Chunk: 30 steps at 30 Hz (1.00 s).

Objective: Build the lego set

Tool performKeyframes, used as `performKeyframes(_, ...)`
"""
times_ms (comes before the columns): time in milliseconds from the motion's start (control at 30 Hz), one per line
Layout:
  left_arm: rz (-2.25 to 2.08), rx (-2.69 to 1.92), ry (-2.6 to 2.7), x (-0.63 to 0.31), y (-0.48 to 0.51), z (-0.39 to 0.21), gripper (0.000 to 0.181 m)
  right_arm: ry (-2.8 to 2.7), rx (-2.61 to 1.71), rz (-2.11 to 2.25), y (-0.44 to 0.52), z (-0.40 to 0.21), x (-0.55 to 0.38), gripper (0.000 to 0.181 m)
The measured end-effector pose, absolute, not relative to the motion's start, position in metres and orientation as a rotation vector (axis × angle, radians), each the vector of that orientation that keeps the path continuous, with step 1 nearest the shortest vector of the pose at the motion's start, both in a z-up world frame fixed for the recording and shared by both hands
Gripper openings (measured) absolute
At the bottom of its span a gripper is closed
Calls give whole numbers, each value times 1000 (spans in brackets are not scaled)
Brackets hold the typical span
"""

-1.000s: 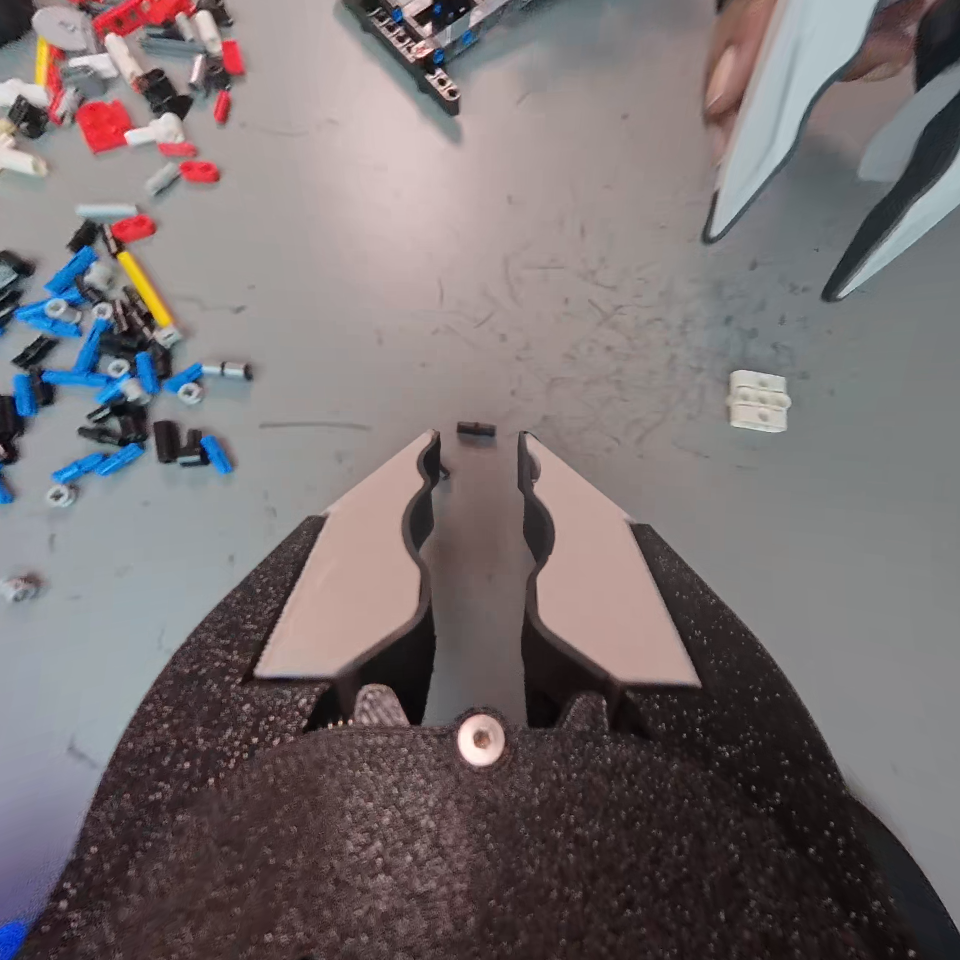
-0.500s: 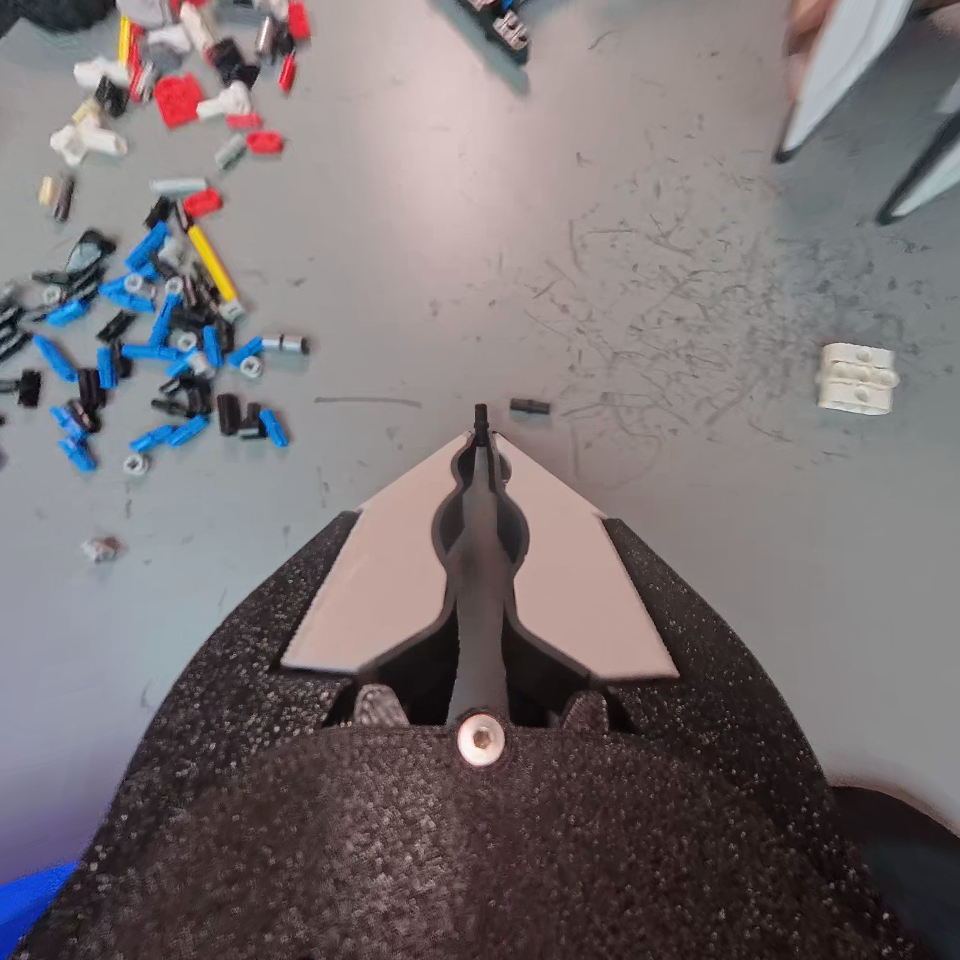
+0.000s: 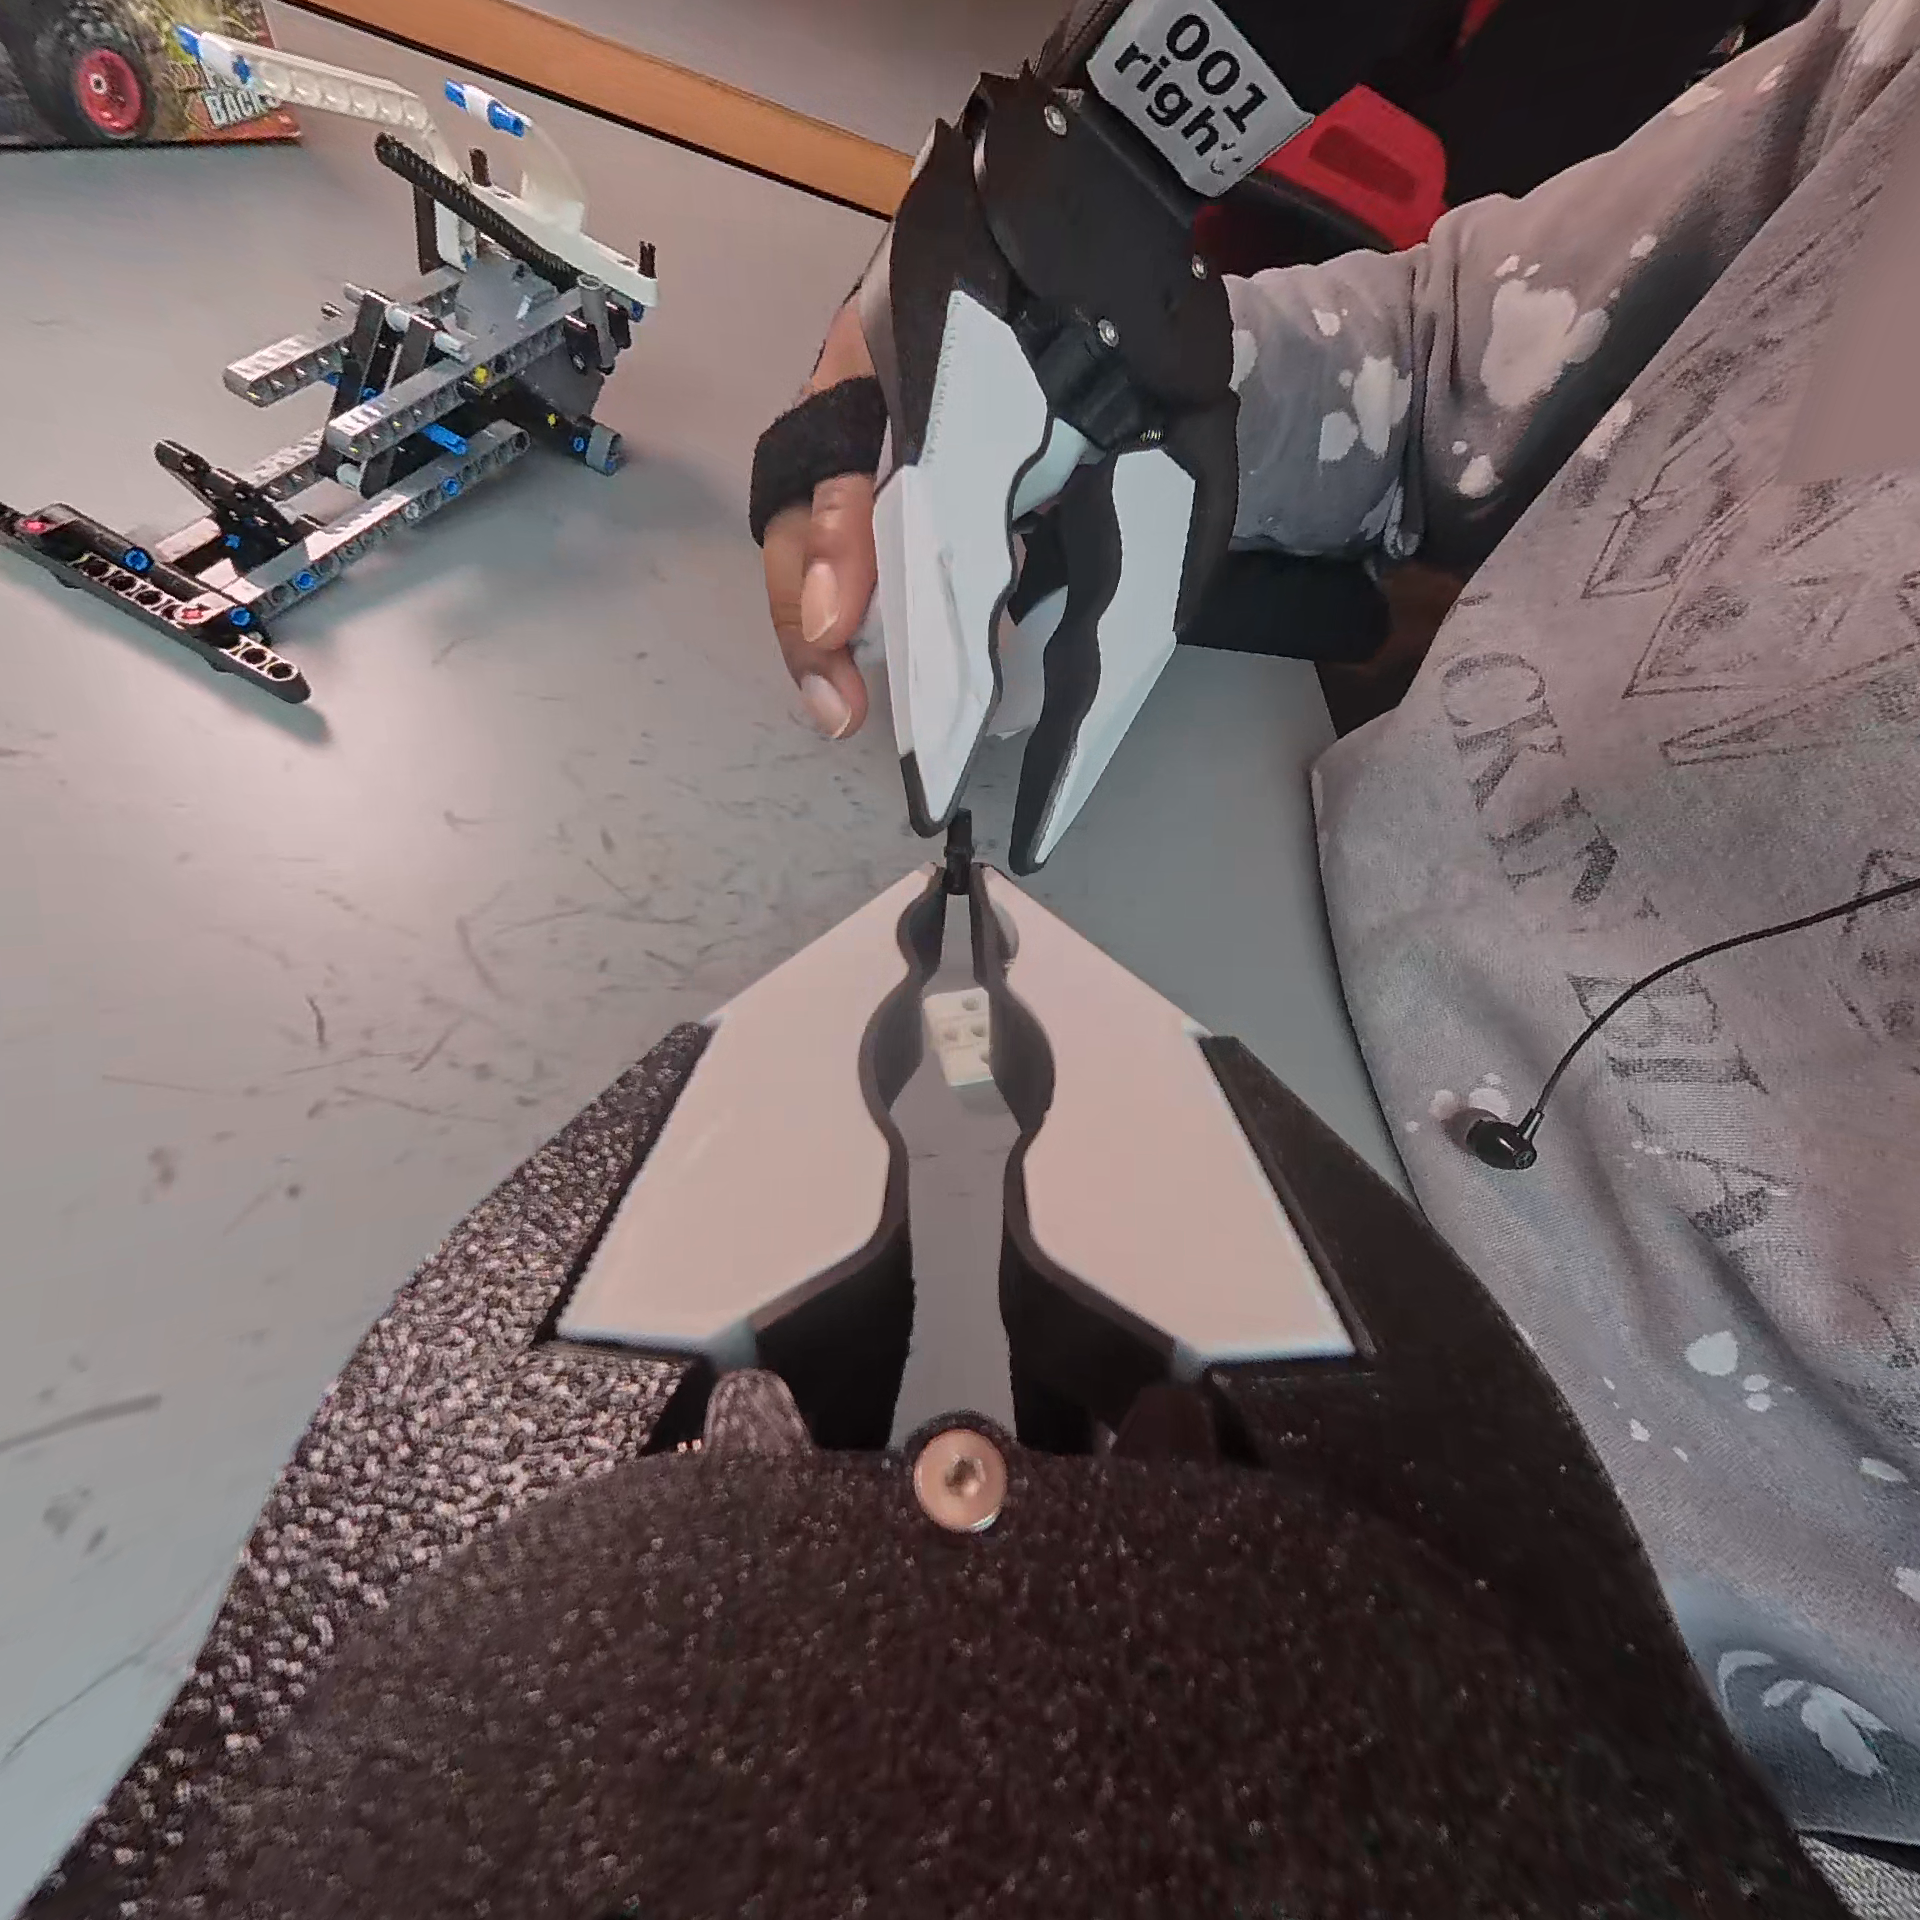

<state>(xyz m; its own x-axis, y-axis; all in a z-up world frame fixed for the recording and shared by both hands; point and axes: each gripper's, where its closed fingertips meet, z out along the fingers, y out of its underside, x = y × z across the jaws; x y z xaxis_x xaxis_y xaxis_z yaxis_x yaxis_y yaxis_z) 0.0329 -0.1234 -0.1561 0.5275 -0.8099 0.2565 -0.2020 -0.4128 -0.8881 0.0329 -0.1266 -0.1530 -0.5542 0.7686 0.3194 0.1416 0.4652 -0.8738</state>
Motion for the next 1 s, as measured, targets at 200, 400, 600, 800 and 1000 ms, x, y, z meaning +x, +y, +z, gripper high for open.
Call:
performKeyframes(200,-903,-1907,848,34,-128,-156,4,-1972,-753,1100,-129,-152,31,8)
performKeyframes(400,-939,-1903,853,38,-131,-157,4,-1981,-743,1105,-133,-155,31,5)
performKeyframes(600,-847,-2014,787,29,-122,-170,27,-1960,-825,1116,-112,-151,33,5)
performKeyframes(800,-615,-2251,919,38,-138,-209,40,-1909,-992,990,-60,-152,47,5)
performKeyframes(1000,-360,-2323,913,39,-141,-226,45,-1924,-1051,1001,-66,-163,62,5)
